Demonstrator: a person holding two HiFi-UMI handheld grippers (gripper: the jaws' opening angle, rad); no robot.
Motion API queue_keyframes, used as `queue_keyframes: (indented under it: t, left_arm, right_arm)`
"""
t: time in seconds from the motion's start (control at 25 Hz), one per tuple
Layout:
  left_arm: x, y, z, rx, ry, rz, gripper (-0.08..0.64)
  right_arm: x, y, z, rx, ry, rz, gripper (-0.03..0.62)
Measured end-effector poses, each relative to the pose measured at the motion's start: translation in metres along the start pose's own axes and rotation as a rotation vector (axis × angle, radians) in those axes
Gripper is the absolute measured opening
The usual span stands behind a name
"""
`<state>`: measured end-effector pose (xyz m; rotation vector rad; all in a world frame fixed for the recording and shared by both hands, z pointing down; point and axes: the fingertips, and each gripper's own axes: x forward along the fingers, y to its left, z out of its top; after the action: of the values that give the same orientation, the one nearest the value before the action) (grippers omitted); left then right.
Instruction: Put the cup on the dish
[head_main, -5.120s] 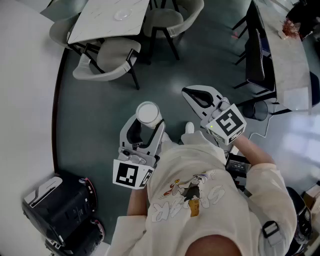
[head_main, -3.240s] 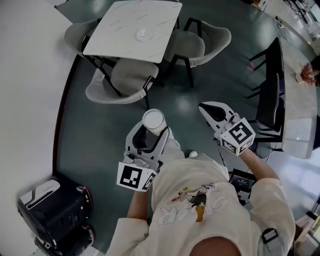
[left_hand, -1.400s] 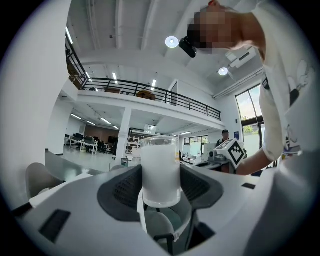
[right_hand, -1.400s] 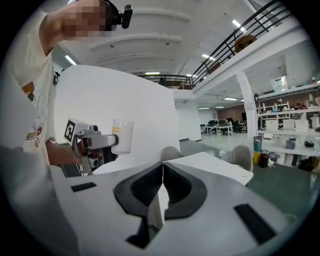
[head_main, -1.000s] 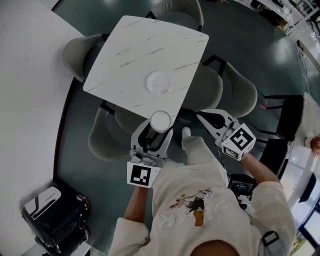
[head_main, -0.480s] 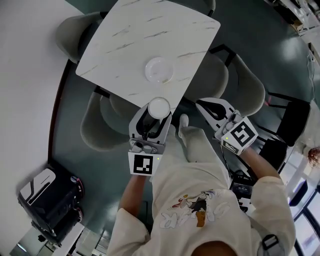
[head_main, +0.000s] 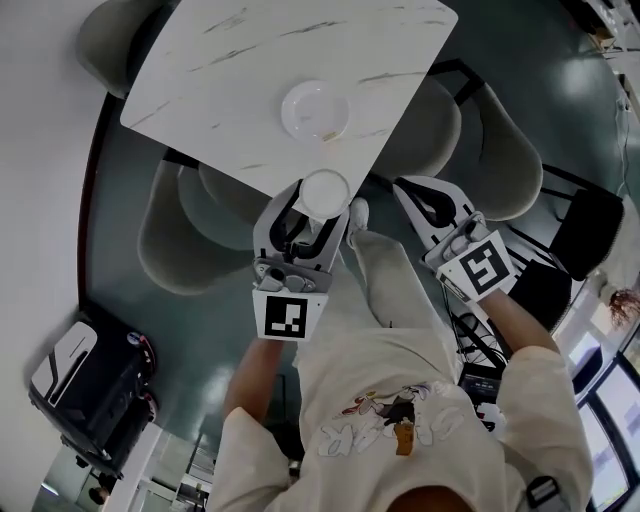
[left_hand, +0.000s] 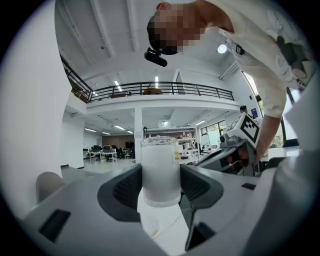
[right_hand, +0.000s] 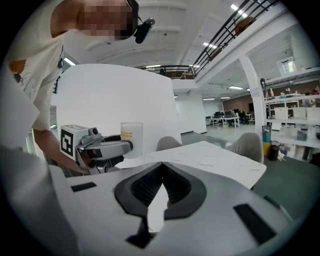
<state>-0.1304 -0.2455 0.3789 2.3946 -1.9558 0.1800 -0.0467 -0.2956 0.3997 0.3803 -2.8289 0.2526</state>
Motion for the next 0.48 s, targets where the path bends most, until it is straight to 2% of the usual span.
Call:
queue_keyframes:
  t: [0.36,0.48]
  left_arm:
    - [0.024,0.017,-0.052,0.017,-0.005,-0.010,0.241]
    - [0.030,0.023,-0.076,0.050,0.012,-0.026,0.241]
  right_arm:
    - [0.043,-0.011,-0.049,0.048,0.062,-0.028,0.003]
    - [0.059,-0.016,-0.066,0.065,0.072,-0.038,0.003]
